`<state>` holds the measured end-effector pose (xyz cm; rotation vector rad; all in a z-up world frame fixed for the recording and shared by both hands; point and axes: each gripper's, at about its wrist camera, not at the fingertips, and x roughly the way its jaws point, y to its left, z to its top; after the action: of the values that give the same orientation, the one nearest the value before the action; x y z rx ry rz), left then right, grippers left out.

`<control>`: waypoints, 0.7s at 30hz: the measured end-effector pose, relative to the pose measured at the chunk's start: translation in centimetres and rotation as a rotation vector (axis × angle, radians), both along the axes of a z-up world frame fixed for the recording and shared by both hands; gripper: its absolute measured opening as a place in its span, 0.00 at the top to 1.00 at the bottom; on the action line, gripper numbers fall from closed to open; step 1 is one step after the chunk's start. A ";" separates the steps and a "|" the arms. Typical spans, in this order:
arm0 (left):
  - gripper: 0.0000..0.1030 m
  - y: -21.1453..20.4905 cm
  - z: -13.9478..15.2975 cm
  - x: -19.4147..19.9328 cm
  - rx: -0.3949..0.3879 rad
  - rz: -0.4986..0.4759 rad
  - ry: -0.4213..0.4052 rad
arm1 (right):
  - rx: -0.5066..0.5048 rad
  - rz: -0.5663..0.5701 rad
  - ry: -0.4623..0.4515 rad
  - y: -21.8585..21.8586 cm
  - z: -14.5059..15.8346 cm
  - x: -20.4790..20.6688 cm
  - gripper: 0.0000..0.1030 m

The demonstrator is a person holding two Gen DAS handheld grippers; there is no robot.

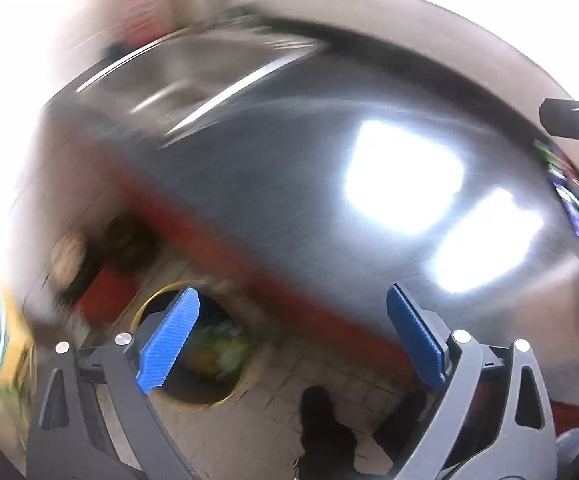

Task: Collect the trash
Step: 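Swing both open tools back to the countertop, then grasp the green plastic tray with the left tool while the right tool grasps the foil wrapper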

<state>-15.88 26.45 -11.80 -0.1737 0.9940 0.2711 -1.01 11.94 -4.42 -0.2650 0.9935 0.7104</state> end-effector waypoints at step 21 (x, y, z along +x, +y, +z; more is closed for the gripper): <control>0.11 -32.2 2.2 13.4 0.003 -0.566 0.025 | 0.043 -0.634 -0.046 -37.5 0.8 2.1 0.22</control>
<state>-2.44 -5.71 -9.56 0.1171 1.0259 -0.2430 1.05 -25.55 -3.66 0.0765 0.9458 0.1453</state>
